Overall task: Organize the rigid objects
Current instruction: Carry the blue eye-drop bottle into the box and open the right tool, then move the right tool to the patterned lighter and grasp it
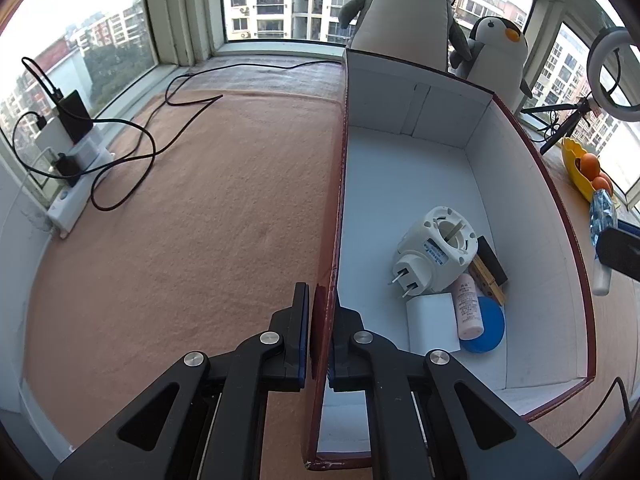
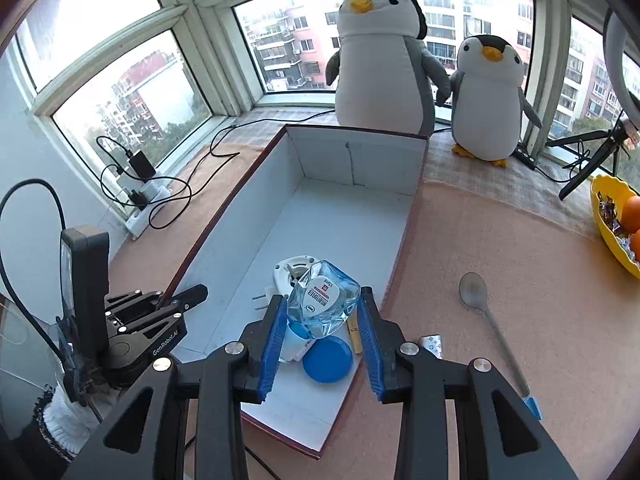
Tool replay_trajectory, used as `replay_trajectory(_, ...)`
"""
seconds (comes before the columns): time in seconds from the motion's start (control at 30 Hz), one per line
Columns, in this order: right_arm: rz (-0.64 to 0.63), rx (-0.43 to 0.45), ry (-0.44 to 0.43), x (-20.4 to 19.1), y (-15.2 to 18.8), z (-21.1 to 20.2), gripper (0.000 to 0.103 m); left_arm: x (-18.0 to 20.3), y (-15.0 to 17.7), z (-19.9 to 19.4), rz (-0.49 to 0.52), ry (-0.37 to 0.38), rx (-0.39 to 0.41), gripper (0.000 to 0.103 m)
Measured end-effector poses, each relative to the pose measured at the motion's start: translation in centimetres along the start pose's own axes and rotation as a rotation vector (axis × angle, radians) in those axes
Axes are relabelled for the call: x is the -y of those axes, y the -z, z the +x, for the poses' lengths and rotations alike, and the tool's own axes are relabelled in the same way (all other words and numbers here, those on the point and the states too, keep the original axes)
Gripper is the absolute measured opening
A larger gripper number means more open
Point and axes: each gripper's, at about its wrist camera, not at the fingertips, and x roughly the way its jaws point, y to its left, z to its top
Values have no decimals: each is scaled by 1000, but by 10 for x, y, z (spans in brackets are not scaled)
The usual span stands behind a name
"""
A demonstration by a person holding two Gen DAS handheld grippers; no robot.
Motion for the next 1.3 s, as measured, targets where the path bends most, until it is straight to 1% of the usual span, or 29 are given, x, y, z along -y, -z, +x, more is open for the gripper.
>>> replay_trajectory(0.13,-36,-20,-1,-11,3,9,33,0,0,0,0,4,0,6)
replay_trajectory(0.23,-48,-16,5,-15,3,10,34,0,0,0,0,4,1,6)
replay_trajectory(0.33,-50,-5,4,-15,3,8,46,0,0,0,1,3,1,6)
replay_trajectory(0.37,-49,0,3,-15,3,7,48,0,0,0,2,2,2,6)
replay_trajectory(0.63,-16,20,-4,3,3,-3,48,2,0,-2,-1,-7,0,6)
replay_trajectory(0.77,12,27,6,22,8,-10,48,3,0,-3,1,-14,3,6)
replay_trajectory(0.93,67,23,45,60,17,-19,48,5,0,-3,4,-31,0,6)
replay_trajectory(1.13,148,1,95,112,33,-25,48,8,-1,-3,10,-53,-7,6)
replay_trajectory(1.3,190,-28,127,146,46,-25,48,10,-1,-3,10,-74,-12,6)
